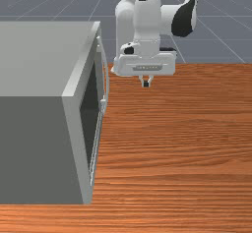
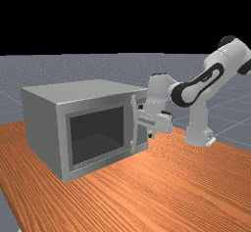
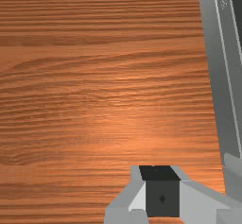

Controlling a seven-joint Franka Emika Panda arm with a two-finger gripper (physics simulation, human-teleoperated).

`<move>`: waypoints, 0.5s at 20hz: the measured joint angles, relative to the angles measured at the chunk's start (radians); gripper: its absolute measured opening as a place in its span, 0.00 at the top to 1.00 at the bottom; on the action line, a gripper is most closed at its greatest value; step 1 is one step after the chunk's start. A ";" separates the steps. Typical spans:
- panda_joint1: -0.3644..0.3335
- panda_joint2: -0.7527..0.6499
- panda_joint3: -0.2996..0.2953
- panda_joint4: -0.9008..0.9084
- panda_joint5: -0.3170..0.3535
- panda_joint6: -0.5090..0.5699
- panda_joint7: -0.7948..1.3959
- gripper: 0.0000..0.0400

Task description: Open the microwave

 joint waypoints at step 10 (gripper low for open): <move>0.043 0.163 -0.009 -0.048 0.065 0.082 0.337 1.00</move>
